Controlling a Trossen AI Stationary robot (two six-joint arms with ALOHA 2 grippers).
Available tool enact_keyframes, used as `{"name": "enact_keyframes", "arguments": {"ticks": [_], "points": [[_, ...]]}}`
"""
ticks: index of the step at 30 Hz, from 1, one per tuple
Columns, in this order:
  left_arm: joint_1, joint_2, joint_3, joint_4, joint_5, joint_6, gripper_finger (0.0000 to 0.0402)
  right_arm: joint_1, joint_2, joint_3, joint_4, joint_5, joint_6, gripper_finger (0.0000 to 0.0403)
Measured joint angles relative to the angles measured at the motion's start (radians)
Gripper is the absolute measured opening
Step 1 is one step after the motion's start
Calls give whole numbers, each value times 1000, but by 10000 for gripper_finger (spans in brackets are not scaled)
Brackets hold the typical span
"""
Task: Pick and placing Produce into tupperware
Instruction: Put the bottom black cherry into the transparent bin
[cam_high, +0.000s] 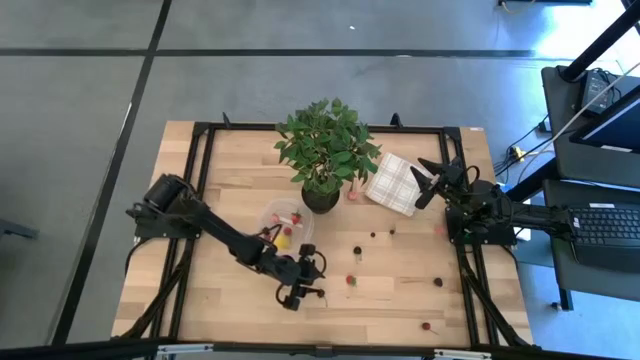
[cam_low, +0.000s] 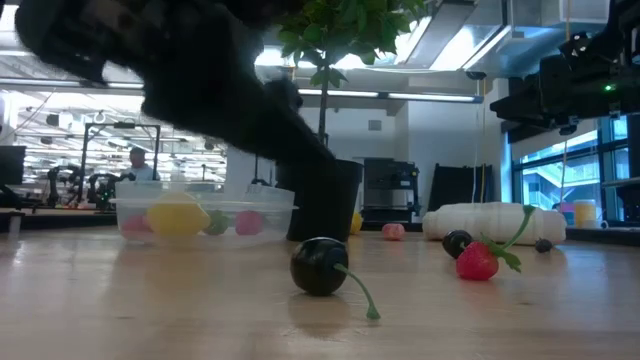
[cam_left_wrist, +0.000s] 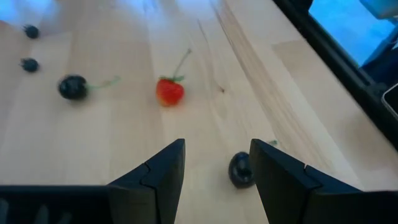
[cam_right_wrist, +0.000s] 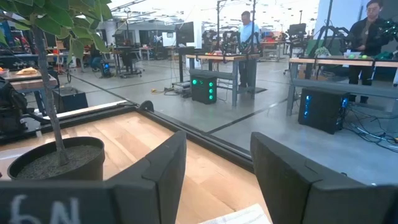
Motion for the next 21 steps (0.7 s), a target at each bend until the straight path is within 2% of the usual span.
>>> {"name": "enact_keyframes", "arguments": {"ticks": [17, 21], "points": [[-21, 142, 0, 229, 66, 8, 175, 0, 0, 0, 0, 0, 0, 182], [-23, 159, 0, 236, 63, 7, 175, 0, 0, 0, 0, 0, 0, 182]]}}
